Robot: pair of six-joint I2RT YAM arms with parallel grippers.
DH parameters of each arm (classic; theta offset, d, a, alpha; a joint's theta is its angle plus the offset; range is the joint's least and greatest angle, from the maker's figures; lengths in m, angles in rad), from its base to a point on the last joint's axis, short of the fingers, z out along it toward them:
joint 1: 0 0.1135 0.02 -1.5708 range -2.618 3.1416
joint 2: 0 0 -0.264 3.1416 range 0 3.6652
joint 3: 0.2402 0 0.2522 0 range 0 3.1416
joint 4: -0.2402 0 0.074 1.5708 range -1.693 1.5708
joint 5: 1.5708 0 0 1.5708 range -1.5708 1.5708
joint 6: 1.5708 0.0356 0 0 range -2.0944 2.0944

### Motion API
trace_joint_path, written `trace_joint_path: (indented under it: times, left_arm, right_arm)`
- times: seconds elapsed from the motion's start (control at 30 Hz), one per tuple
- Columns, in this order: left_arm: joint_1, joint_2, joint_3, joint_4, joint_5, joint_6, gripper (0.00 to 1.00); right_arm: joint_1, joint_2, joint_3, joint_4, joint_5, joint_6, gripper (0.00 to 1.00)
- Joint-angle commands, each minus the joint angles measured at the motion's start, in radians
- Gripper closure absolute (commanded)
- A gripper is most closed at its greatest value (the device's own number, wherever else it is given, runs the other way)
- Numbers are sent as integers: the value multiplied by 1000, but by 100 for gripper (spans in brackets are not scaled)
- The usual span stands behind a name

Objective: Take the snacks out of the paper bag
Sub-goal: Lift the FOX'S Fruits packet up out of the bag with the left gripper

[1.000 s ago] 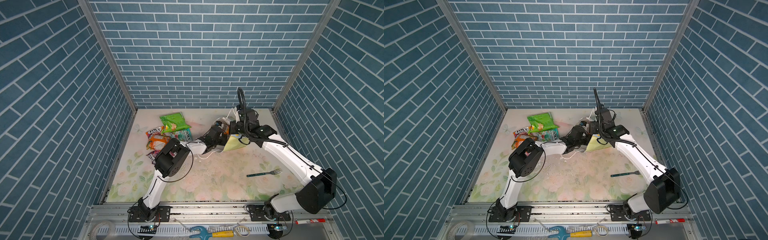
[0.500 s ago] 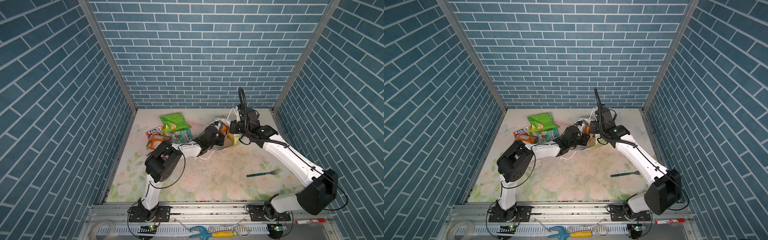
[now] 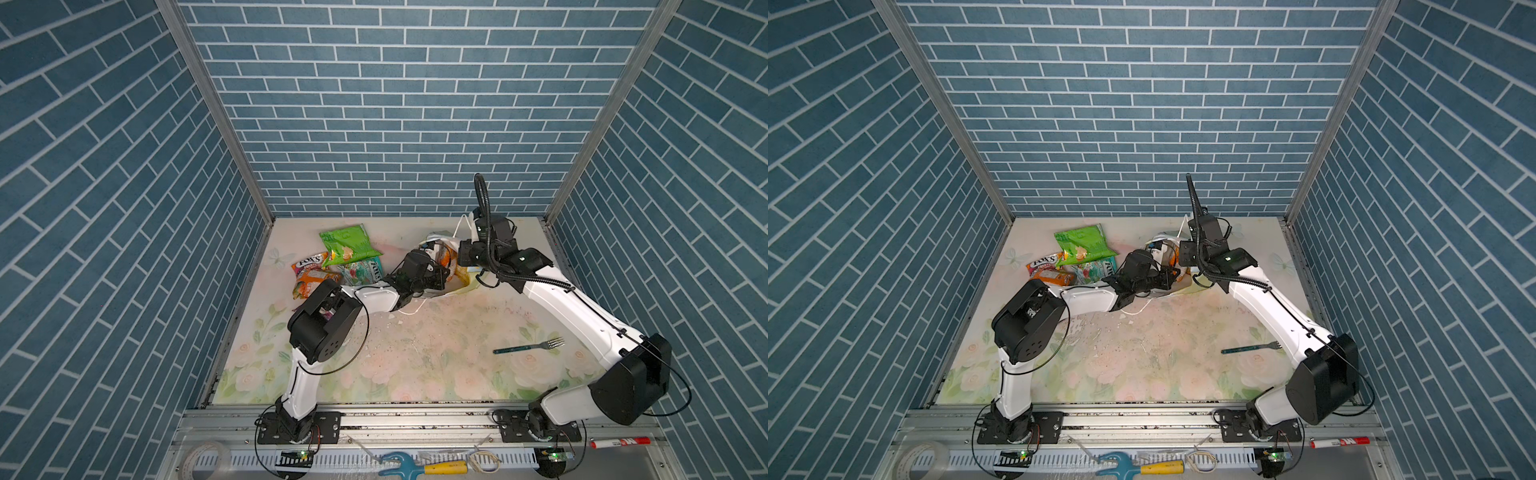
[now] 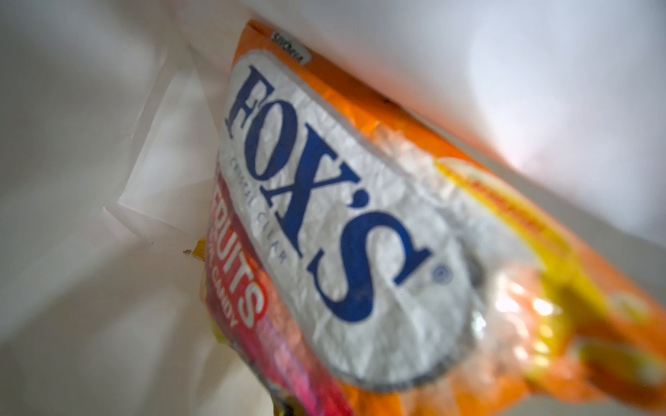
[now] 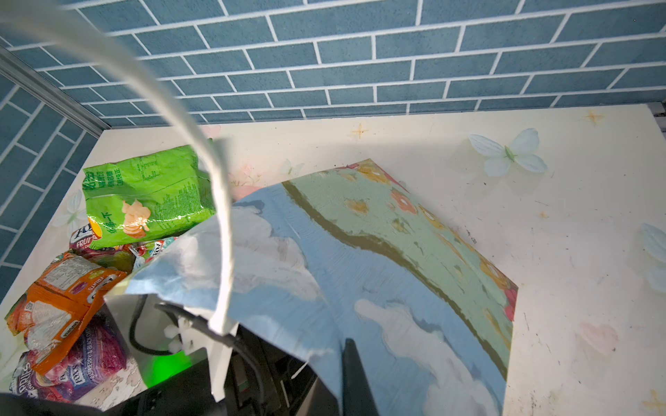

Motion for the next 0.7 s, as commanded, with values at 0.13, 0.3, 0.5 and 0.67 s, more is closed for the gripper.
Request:
trace_joint_path:
  times: [0.13,0.3,0.5,0.67]
  left_arm:
    - [13,-23,89,-12,34,17,100]
    - [13,-15,128,-55,52,16,100]
    - [13,-11,163,-114,74,3,100]
    - [16,-28,153,-99,96,-15,100]
  right_arm:
    - [30,44,64,-115,62,-55,100]
    - [59,63,95,-151,100,-81,100]
    - [110,65,105,-166,193,-127,100]
    - [111,58,90,-158,191,-126,100]
